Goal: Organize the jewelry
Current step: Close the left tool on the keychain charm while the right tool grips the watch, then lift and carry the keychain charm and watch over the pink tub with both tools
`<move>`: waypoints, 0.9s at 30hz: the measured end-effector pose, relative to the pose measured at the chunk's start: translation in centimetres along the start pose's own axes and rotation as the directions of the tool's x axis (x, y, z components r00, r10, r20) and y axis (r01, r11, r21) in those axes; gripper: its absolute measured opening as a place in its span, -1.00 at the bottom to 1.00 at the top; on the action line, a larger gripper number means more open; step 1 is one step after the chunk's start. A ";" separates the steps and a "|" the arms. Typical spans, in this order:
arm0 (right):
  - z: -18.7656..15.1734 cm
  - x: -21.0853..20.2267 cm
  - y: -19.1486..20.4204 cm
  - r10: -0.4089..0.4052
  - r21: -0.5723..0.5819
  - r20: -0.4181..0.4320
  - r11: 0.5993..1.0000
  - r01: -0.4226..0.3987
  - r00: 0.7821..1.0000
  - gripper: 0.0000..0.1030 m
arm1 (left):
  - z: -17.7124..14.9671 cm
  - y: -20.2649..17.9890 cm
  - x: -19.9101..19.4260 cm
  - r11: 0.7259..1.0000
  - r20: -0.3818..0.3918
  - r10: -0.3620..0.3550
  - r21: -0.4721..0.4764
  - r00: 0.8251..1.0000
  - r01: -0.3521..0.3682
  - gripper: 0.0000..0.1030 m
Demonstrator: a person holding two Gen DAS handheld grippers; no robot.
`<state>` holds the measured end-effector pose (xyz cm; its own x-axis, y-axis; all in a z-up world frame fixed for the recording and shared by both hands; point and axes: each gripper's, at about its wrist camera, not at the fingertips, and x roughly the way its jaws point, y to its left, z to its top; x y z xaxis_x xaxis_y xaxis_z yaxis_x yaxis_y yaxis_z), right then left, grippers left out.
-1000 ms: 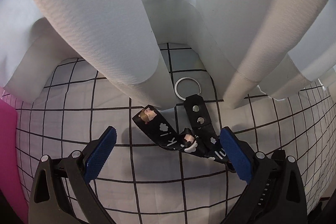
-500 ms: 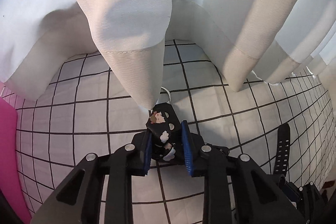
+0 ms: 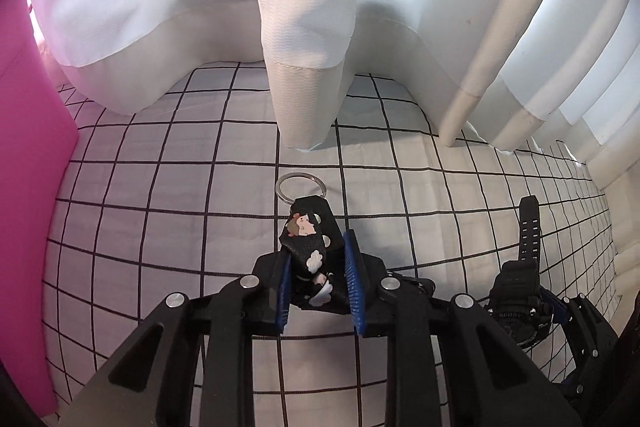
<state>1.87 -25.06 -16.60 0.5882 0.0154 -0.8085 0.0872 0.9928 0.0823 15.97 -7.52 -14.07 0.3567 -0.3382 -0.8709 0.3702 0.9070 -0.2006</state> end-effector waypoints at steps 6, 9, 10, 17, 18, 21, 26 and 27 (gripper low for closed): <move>0.5 -2.1 0.5 0.029 -0.055 0.019 0.998 -0.028 0.999 0.34 | -0.9 -0.7 -3.4 0.999 0.028 0.035 -0.039 0.999 -0.034 -0.55; 1.2 -3.2 0.7 0.054 -0.094 0.030 0.994 -0.051 0.998 0.34 | -0.9 -1.1 -4.7 0.996 0.050 0.051 -0.078 0.997 -0.047 -0.55; 1.4 -3.6 0.7 0.064 -0.109 0.034 0.992 -0.060 0.997 0.34 | -1.0 -1.1 -5.3 0.994 0.060 0.059 -0.091 0.996 -0.053 -0.55; 3.5 -6.2 1.3 0.149 -0.231 0.054 0.964 -0.132 0.987 0.35 | -2.0 -1.8 -10.1 0.975 0.136 0.130 -0.197 0.982 -0.102 -0.55; 3.8 -6.6 1.4 0.165 -0.250 0.057 0.957 -0.146 0.985 0.34 | -2.2 -1.7 -10.9 0.971 0.145 0.141 -0.215 0.979 -0.108 -0.55; 4.9 -7.9 2.0 0.215 -0.311 0.065 0.932 -0.185 0.974 0.34 | -2.9 -1.4 -13.4 0.953 0.162 0.176 -0.277 0.971 -0.126 -0.55; 6.9 -9.7 3.9 0.320 -0.410 0.065 0.872 -0.267 0.945 0.34 | -4.3 -0.8 -18.0 0.909 0.209 0.263 -0.382 0.942 -0.169 -0.55; 7.2 -9.9 4.4 0.340 -0.430 0.063 0.858 -0.282 0.938 0.34 | -4.6 -0.6 -18.9 0.898 0.216 0.283 -0.402 0.934 -0.179 -0.55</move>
<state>2.23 -21.67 -3.98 0.6321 0.3448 -0.6940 -0.4370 0.8982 0.0483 5.06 -0.56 0.47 0.6234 -0.1132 -0.7737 -0.0760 0.9760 -0.2040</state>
